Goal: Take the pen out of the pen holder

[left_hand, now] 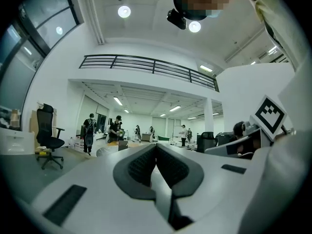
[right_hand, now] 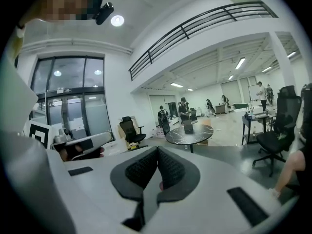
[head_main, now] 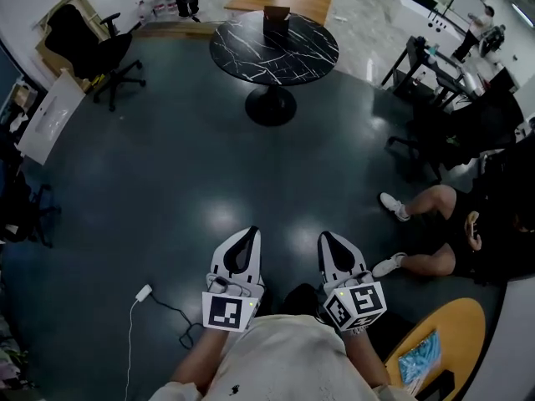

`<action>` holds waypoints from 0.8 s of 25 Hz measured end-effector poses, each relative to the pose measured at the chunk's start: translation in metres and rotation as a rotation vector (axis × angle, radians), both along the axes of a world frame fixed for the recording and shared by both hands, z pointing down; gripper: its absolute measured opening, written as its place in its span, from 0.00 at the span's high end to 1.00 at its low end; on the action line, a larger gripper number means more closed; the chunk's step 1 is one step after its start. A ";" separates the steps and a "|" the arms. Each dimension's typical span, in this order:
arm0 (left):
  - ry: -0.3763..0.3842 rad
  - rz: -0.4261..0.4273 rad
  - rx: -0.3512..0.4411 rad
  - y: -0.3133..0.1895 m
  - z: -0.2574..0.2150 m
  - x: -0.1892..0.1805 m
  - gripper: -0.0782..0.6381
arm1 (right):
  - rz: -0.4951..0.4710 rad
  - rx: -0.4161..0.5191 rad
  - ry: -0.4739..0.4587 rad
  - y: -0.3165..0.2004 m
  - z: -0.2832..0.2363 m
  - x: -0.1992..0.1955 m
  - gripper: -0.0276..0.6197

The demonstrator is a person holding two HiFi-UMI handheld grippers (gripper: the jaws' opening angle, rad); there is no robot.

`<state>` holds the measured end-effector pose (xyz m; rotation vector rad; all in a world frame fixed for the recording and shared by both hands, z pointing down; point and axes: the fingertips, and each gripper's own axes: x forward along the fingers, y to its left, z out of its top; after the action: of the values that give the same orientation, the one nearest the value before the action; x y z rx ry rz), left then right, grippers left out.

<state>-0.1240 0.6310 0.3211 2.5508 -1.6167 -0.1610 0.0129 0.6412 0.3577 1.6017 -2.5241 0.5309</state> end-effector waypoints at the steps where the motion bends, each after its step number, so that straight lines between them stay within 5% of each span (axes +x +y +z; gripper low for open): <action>1: 0.003 0.005 0.003 -0.008 -0.001 -0.005 0.88 | 0.002 -0.004 -0.011 -0.006 0.001 -0.007 0.93; 10: -0.044 -0.014 -0.015 -0.078 0.003 -0.039 0.87 | -0.033 0.042 0.018 -0.085 -0.008 -0.036 0.93; 16: -0.043 -0.053 -0.021 -0.147 0.008 -0.032 0.87 | -0.058 0.019 0.025 -0.161 0.009 -0.030 0.93; 20: -0.126 -0.063 -0.058 -0.203 0.024 -0.016 0.87 | -0.100 0.005 0.019 -0.224 0.020 -0.016 0.93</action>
<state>-0.1402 0.4281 0.3450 2.5141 -1.7195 0.0411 -0.0026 0.4171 0.3775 1.4657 -2.5768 0.4962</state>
